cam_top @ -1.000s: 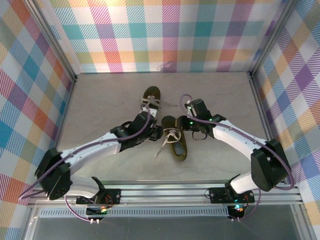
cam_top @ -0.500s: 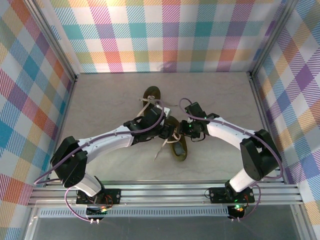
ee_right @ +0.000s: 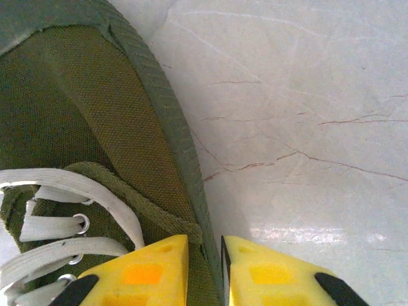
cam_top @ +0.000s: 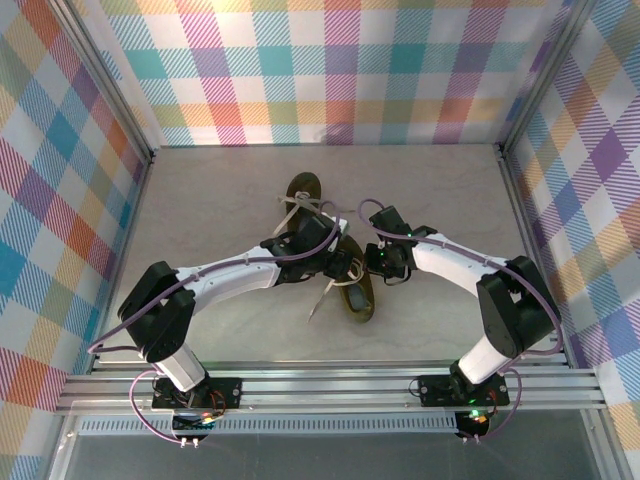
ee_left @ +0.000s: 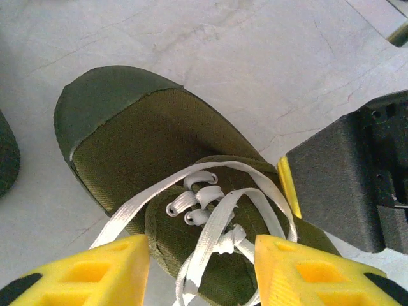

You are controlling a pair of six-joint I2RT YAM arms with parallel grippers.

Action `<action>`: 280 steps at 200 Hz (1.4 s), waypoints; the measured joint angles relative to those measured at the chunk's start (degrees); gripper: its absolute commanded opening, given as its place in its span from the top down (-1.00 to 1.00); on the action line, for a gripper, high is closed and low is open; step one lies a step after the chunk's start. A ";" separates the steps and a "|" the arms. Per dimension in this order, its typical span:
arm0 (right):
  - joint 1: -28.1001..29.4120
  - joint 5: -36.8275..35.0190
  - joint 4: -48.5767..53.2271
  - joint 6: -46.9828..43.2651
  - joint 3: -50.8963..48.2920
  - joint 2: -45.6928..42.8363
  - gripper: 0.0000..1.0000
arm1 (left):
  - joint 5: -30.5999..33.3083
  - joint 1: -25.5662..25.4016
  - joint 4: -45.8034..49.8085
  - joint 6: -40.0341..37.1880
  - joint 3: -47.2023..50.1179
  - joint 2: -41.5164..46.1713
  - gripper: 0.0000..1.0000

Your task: Tie the shoes

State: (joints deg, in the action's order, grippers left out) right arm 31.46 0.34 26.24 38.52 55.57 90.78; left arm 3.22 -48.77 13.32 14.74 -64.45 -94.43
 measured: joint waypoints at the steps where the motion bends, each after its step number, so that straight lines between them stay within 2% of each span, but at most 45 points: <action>1: 0.00 0.00 -0.02 0.15 -0.02 -0.09 0.43 | 0.02 0.00 -0.02 0.04 0.00 -0.02 0.17; 28: 0.00 -0.26 -2.67 0.28 -3.39 -6.58 0.52 | 0.00 -0.02 -0.50 1.75 0.00 -0.02 0.27; 51: -0.02 4.33 -5.68 0.52 -4.02 -11.10 0.63 | 0.31 0.02 -2.49 3.63 0.26 0.00 0.27; 72: 0.00 8.20 -8.31 2.29 -4.00 -10.43 0.70 | 0.55 0.15 -3.91 4.63 1.11 0.07 0.27; 119: 0.00 11.30 -9.62 4.98 -4.00 -5.31 0.73 | 0.92 0.17 -4.39 5.38 2.49 0.96 0.27; 160: 0.00 11.06 -9.53 5.66 -3.98 -3.15 0.70 | 1.38 0.17 -4.50 5.40 2.69 1.36 0.27; 234: 0.00 9.16 -7.72 5.64 -3.72 -1.60 0.49 | 1.92 0.20 -4.46 5.40 2.82 1.60 0.27; 280: 0.00 10.05 -8.17 5.66 -3.72 -0.70 0.50 | 1.95 0.20 -4.46 5.40 2.86 1.62 0.27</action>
State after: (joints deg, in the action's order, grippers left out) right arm 31.46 10.39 18.06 44.18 51.86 90.08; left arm 5.17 -48.58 8.86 20.14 -61.58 -92.82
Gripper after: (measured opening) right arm 0.261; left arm 0.365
